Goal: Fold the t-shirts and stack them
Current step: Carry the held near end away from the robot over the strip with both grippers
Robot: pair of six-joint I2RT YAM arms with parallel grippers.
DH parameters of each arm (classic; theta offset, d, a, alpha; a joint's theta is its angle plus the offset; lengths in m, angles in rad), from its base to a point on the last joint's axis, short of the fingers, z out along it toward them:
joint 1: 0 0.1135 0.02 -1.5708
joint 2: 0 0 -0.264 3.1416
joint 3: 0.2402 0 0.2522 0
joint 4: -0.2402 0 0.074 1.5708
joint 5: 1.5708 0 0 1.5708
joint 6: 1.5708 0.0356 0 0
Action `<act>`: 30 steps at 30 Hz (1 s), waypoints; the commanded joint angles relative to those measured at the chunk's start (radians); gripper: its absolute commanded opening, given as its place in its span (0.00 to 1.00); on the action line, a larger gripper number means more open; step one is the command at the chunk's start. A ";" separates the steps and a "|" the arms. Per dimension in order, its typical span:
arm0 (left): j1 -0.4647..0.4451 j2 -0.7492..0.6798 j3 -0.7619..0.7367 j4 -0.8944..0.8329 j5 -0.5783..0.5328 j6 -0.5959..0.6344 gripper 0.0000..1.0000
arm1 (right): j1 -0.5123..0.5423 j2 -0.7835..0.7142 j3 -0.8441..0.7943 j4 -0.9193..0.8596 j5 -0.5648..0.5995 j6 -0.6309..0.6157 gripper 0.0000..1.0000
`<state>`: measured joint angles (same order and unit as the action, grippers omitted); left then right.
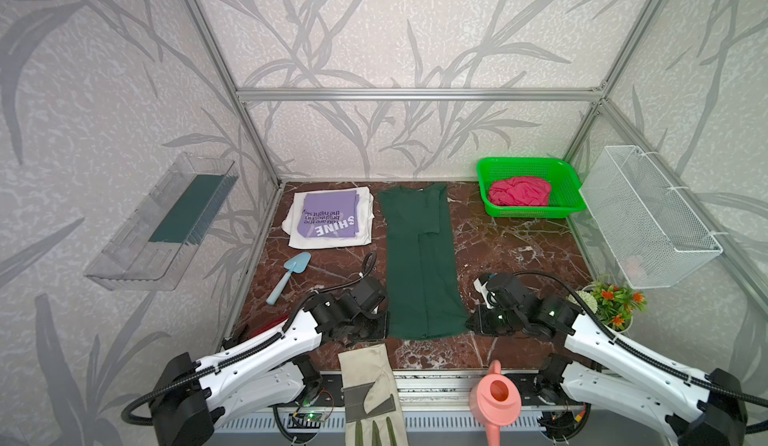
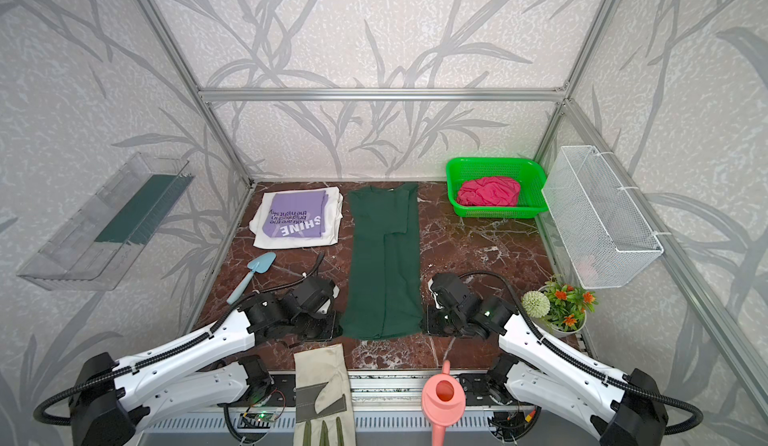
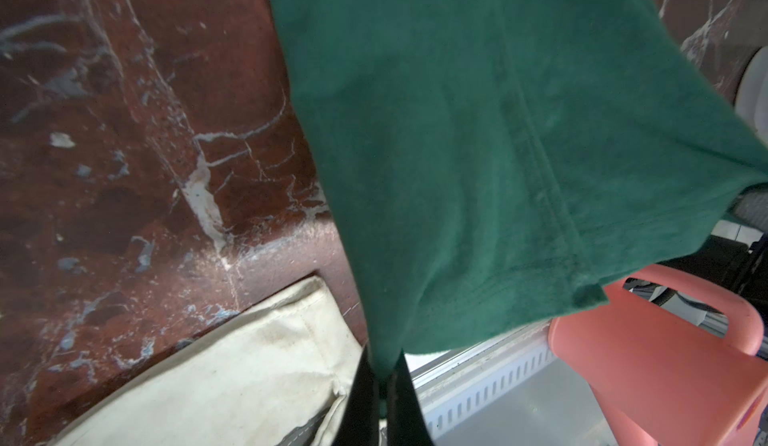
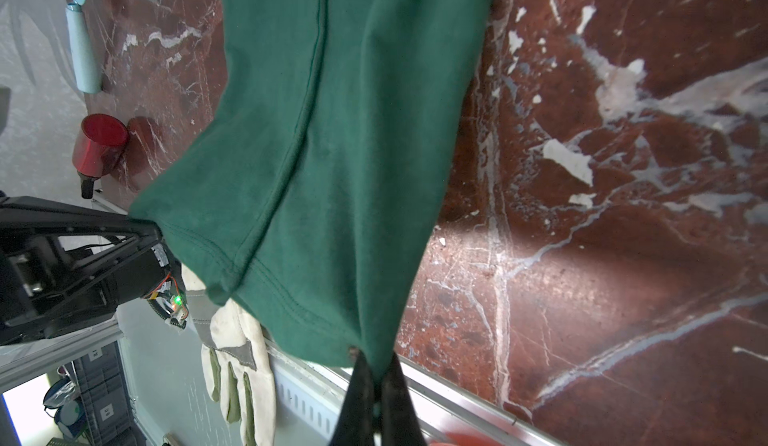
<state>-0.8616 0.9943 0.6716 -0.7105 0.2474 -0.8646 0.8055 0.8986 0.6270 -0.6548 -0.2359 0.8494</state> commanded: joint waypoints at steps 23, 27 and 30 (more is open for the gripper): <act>0.160 0.151 0.287 0.044 -0.315 0.168 0.00 | -0.205 0.171 0.224 0.147 0.027 -0.179 0.00; 0.228 0.218 0.331 0.081 -0.280 0.226 0.00 | -0.264 0.258 0.270 0.199 -0.021 -0.236 0.00; 0.269 0.281 0.380 0.090 -0.273 0.269 0.00 | -0.298 0.321 0.302 0.228 -0.034 -0.258 0.00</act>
<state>-0.6220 1.2430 1.0031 -0.6456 -0.0193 -0.6613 0.5312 1.1858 0.8951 -0.4683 -0.2443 0.6476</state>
